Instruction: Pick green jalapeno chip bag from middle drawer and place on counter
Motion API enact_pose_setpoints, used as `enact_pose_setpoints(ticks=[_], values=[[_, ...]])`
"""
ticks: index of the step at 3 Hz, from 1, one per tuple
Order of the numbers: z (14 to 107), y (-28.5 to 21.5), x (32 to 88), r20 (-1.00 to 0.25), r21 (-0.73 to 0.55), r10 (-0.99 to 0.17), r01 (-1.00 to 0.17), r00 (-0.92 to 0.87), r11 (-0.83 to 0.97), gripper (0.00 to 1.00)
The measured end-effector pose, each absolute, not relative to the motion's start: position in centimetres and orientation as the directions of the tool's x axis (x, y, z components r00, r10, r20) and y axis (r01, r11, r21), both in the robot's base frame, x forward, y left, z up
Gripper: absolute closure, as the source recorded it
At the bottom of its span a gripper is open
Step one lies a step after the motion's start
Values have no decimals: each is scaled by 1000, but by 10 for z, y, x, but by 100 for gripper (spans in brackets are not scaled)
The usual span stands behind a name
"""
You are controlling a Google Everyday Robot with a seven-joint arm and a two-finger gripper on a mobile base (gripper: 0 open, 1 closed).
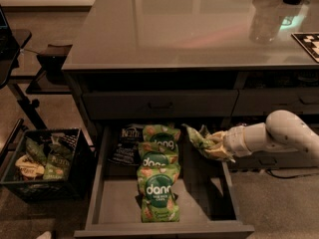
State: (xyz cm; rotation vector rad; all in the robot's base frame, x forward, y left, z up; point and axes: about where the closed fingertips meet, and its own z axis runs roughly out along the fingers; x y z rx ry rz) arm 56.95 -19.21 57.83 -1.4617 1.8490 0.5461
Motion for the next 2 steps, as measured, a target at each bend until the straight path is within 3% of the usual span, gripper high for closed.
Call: enact_pose_setpoints(ticks=[1, 2], values=[[616, -195, 554, -751, -179, -660, -954, -26, 241, 100], [616, -195, 554, -751, -179, -660, -954, -26, 241, 100]])
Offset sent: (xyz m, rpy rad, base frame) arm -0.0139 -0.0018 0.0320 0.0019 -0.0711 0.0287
